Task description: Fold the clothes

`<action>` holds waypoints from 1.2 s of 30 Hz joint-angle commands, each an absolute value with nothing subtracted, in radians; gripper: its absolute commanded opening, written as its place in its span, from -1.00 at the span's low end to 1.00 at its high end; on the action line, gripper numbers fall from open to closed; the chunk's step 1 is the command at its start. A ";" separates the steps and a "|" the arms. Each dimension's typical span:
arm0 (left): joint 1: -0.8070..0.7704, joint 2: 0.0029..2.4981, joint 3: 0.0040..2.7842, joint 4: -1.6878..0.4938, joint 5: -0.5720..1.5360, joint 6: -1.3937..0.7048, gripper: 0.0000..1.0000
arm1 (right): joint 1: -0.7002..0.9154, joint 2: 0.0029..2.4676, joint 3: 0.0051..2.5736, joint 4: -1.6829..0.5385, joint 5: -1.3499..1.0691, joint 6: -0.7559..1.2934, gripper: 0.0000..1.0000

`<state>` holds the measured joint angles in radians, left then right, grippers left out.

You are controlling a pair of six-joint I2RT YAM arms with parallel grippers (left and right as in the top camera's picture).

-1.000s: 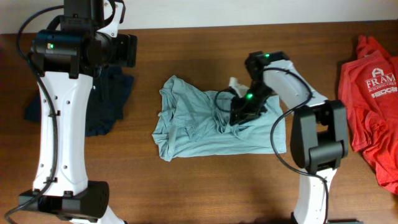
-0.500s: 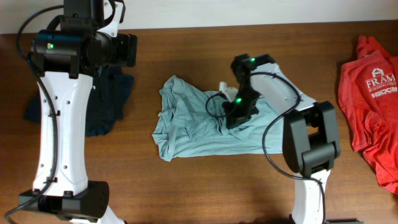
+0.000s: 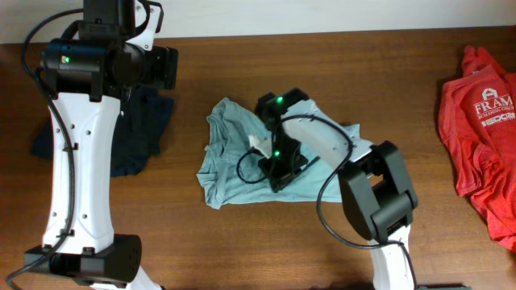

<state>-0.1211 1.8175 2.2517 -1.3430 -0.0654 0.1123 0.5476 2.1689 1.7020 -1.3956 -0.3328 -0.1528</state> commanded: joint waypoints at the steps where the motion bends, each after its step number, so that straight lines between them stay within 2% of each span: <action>1: -0.121 1.808 2.261 -1.347 -0.080 0.130 0.63 | 0.578 2.133 1.694 -1.401 -0.222 -0.120 0.21; 2: -0.121 1.808 2.261 -1.348 -0.080 0.130 0.63 | 0.577 2.133 1.694 -1.401 -0.184 -0.096 0.26; 8: -0.121 1.808 2.261 -1.352 -0.081 0.130 0.64 | 0.505 2.080 1.695 -1.396 -0.133 -0.072 0.27; 9: -0.121 1.808 2.261 -1.357 -0.080 0.130 0.74 | 0.479 2.054 1.697 -1.391 -0.133 -0.069 0.27; 10: -0.121 1.808 2.261 -1.364 -0.080 0.130 0.98 | 0.450 2.027 1.704 -1.386 -0.133 -0.068 0.27; 15: -0.121 1.822 2.258 -1.436 -0.041 0.094 0.98 | 0.249 1.855 1.770 -1.321 -0.122 -0.012 0.32; 17: -0.121 1.842 2.247 -1.473 0.019 0.080 0.98 | 0.147 1.774 1.809 -1.289 -0.150 0.015 0.54; 18: -0.121 1.855 2.227 -1.488 0.063 0.073 0.98 | 0.077 1.729 1.836 -1.273 -0.204 0.017 0.74; 20: -0.121 1.894 2.165 -1.505 0.131 0.057 0.98 | -0.055 1.663 1.887 -1.251 -0.334 0.017 0.84; 23: -0.114 1.943 2.064 -1.489 0.174 0.037 0.98 | -0.186 1.615 1.926 -1.252 -0.443 0.017 0.84; 28: -0.075 2.027 1.877 -1.380 0.343 0.038 0.93 | -0.312 1.586 1.928 -1.291 -0.467 0.017 0.84; 36: -0.002 2.061 1.619 -1.166 0.514 0.087 0.98 | -0.327 1.601 1.928 -1.312 -0.463 0.016 0.83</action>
<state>-0.0246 2.0724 1.6909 -1.2129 0.3798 0.0475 -0.3252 1.5967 1.9278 -1.3159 -0.4377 0.0082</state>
